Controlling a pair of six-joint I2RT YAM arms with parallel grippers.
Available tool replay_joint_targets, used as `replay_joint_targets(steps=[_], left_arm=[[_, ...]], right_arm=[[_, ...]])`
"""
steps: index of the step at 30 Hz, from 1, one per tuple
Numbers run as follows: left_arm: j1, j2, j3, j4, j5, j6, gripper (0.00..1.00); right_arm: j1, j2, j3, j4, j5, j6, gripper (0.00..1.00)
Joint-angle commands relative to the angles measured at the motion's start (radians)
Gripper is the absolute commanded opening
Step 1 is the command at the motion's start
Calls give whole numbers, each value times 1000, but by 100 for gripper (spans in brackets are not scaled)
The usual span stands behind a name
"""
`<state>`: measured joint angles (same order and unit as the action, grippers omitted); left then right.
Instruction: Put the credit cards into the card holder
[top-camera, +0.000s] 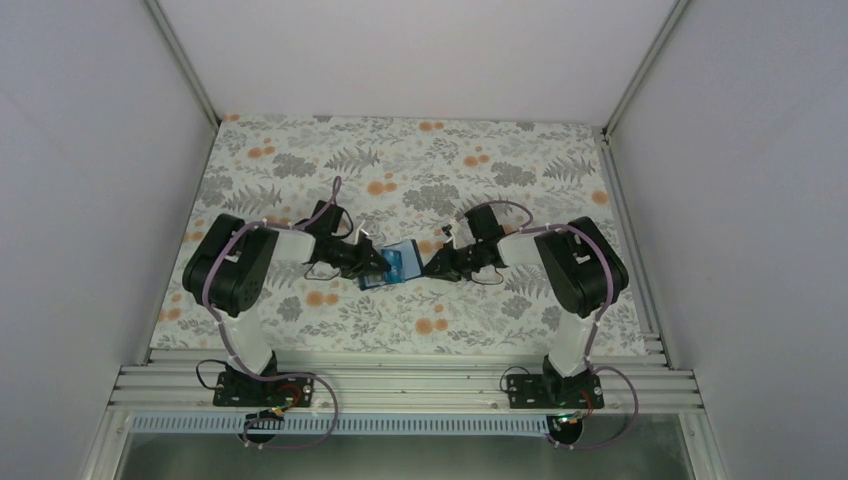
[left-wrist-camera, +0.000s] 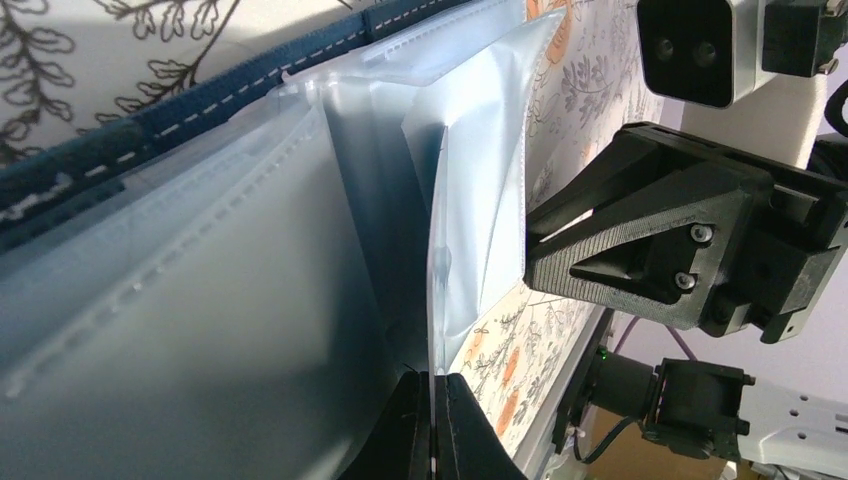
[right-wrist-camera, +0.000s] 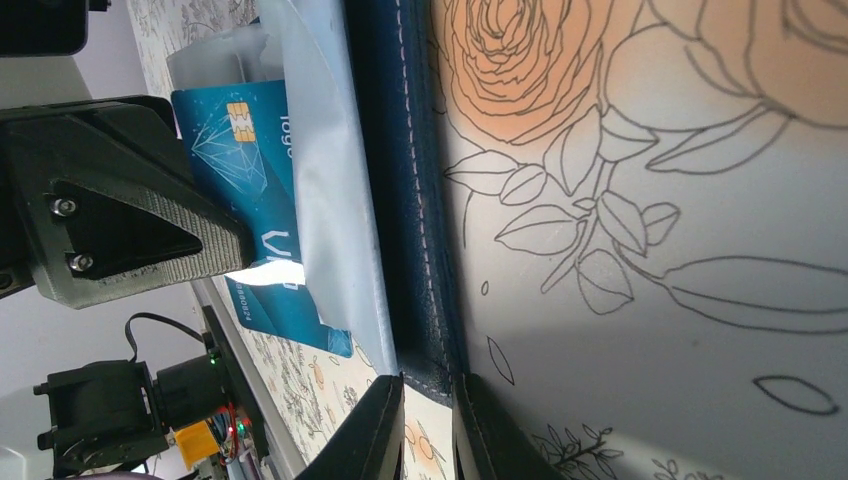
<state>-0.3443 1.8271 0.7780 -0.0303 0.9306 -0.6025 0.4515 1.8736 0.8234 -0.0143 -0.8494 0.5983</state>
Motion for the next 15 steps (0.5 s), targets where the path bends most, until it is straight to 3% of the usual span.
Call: replay_joint_targets(steps=[1,15], left_arm=[[3,-35,-14,-3,-43,-60,2],[3,-158,-99,16,-161,-200,2]], right_arm=[[8,19,12,12,8,-11,16],[8,40,37,-9,-9,-28,16]])
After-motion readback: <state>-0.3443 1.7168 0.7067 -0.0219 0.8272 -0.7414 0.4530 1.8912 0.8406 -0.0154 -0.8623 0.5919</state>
